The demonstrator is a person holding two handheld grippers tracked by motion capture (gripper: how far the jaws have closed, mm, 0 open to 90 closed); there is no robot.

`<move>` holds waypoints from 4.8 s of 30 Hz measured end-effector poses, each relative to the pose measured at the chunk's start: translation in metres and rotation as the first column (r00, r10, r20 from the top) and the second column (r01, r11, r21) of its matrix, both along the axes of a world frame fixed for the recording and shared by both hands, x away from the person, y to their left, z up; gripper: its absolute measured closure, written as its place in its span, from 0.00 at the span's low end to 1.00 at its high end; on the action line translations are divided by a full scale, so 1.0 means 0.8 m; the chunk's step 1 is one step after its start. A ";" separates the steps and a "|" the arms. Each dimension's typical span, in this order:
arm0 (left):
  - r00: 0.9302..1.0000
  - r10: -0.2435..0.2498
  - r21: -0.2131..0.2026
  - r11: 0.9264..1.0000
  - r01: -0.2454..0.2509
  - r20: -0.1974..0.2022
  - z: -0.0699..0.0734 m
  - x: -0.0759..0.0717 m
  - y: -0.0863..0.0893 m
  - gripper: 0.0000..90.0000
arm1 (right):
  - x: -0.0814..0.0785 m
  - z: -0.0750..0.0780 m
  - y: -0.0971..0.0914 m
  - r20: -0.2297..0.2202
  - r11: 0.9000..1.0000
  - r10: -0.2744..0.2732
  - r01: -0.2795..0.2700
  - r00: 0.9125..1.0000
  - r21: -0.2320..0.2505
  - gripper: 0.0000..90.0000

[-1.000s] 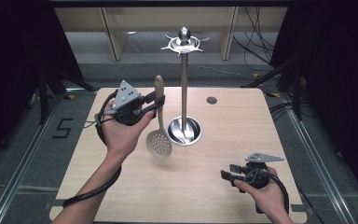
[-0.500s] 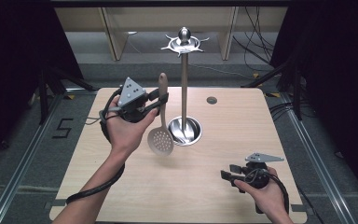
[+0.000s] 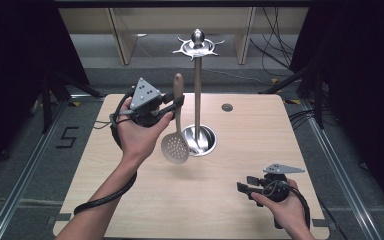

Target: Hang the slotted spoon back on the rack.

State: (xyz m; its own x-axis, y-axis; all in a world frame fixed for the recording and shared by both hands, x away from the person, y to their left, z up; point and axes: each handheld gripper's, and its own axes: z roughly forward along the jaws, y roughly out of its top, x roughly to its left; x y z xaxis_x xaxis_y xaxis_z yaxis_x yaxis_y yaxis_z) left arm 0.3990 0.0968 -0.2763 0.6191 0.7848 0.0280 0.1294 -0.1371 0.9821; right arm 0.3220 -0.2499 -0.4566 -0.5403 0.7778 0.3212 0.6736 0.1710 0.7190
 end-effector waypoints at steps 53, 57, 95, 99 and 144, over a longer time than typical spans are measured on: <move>1.000 -0.003 -0.013 1.000 0.003 -0.010 0.028 0.023 -0.026 0.76 | 0.001 -0.003 0.000 -0.017 1.000 -0.011 0.010 1.000 -0.007 0.52; 1.000 0.002 -0.009 1.000 -0.002 -0.009 0.030 0.024 -0.028 0.76 | 0.001 -0.003 0.000 -0.013 1.000 -0.007 0.007 1.000 -0.005 0.51; 0.999 0.032 0.007 0.999 -0.032 -0.032 0.031 0.044 -0.040 0.76 | -0.002 -0.003 0.004 -0.062 1.000 -0.011 0.012 0.998 0.011 0.50; 0.999 0.033 0.008 0.999 -0.033 -0.029 0.031 0.047 -0.042 0.75 | -0.001 -0.006 0.006 -0.051 1.000 -0.002 0.004 0.999 0.029 0.50; 0.997 0.011 0.098 0.995 -0.003 -0.079 -0.081 -0.042 0.080 0.34 | -0.002 -0.005 0.006 -0.040 1.000 -0.001 0.002 0.999 0.004 0.50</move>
State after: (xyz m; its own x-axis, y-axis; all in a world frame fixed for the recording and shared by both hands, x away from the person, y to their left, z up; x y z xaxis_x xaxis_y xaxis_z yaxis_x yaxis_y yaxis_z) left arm 0.3657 0.1607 -0.3408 0.6169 0.7850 0.0562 0.2072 -0.2309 0.9506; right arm 0.3203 -0.2451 -0.4605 -0.5257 0.7774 0.3455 0.7023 0.1674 0.6920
